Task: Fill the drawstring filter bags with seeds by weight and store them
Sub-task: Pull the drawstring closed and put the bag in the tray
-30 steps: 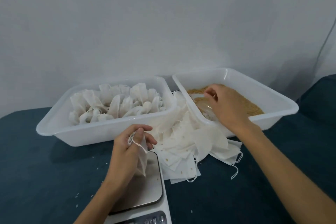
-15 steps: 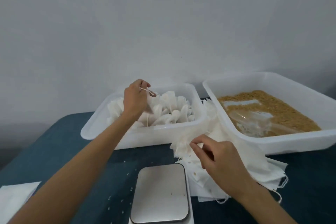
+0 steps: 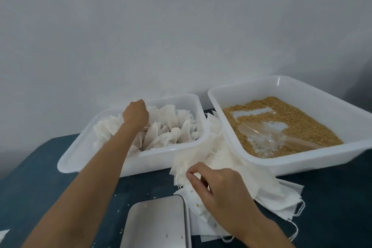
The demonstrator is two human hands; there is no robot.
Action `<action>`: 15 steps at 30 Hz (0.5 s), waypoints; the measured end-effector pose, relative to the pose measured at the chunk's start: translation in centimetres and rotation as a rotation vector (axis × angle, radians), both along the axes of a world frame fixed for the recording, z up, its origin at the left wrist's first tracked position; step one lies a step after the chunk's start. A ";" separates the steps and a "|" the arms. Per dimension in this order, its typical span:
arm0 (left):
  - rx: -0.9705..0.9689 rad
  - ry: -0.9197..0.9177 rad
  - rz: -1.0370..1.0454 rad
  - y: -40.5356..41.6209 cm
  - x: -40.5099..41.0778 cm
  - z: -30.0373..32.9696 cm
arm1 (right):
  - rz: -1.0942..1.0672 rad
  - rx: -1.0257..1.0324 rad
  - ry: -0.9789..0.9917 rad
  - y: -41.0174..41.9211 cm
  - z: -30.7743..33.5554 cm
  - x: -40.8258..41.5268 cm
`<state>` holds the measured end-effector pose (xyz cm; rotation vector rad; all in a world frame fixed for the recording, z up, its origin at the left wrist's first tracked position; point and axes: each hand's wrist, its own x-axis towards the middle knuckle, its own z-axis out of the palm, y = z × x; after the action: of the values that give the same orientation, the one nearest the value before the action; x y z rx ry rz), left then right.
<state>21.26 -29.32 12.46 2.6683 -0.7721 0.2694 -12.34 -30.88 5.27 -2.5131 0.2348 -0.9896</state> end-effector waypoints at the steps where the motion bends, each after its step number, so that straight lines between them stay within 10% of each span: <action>1: 0.011 0.042 -0.001 -0.1 0.0 -0.2 | -0.007 -0.002 0.008 0.0 0.0 0.0; 8: -0.086 -0.075 -0.076 0.2 -4.0 1.3 | -0.103 0.080 -0.043 -1.1 0.5 -0.1; 15: -0.282 -0.069 -0.672 -2.8 -12.6 2.2 | -0.117 0.128 -0.049 -1.3 0.5 -0.2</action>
<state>8.64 -32.14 14.70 2.0083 -1.4668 0.2651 -12.51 -32.17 5.75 -2.3785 0.4212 -1.0459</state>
